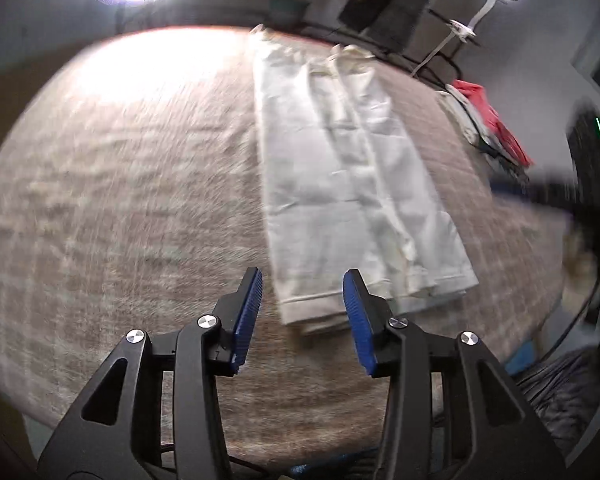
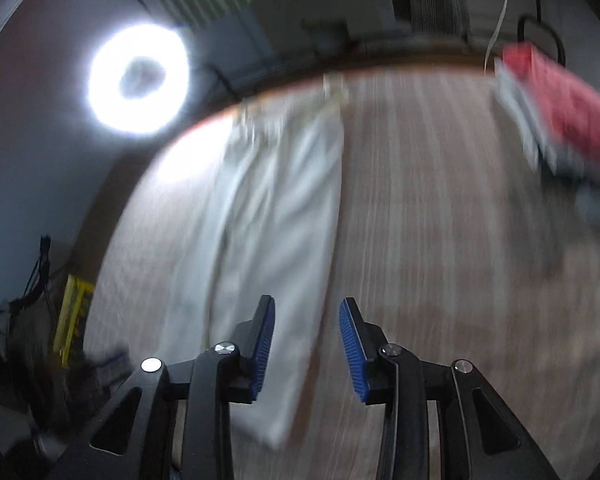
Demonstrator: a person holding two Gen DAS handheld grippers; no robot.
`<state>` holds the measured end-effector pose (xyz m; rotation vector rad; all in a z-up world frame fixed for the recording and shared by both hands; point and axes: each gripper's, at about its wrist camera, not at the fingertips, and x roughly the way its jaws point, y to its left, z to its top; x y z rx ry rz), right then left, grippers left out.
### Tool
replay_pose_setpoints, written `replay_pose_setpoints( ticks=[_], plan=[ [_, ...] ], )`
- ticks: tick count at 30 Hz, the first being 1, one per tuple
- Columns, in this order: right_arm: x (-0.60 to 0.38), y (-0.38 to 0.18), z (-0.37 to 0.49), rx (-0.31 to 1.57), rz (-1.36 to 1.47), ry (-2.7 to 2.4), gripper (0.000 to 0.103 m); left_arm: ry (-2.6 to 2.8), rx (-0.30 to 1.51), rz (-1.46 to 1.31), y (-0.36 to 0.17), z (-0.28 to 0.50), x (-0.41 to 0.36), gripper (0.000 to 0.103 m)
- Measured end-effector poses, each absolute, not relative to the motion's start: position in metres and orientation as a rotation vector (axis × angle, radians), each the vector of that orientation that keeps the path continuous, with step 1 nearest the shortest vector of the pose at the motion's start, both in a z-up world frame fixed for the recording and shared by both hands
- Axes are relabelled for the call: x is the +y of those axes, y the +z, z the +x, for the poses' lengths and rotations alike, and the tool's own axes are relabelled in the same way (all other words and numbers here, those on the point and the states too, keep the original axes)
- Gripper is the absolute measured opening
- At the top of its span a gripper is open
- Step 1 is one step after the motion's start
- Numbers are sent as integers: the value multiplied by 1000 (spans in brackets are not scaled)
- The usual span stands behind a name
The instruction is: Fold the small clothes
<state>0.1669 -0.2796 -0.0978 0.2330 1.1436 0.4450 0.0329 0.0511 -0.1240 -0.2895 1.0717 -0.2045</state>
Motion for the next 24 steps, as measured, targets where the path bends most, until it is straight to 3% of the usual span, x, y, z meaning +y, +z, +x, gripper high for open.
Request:
replay_pose_setpoints(
  ticks=[5, 11, 13, 14, 15, 17, 24],
  plan=[
    [-267, -144, 125, 1273, 226, 460, 40, -203, 1142, -408, -147, 40, 69, 43],
    [-260, -161, 112, 1310, 256, 509, 39, -252, 1183, -412, -160, 44, 57, 43],
    [-256, -160, 112, 1299, 218, 510, 34, -255, 1171, -384, -161, 47, 51, 33],
    [-253, -160, 113, 1298, 199, 510, 29, -257, 1176, -382, -163, 50, 49, 9],
    [-251, -161, 115, 1297, 199, 513, 21, -260, 1185, -385, -165, 53, 49, 2],
    [-249, -164, 118, 1309, 222, 536, 1, -249, 1169, -390, -164, 54, 51, 1],
    [-270, -145, 104, 1237, 341, 562, 0, -251, 1104, -425, -142, 35, 66, 0]
  ],
)
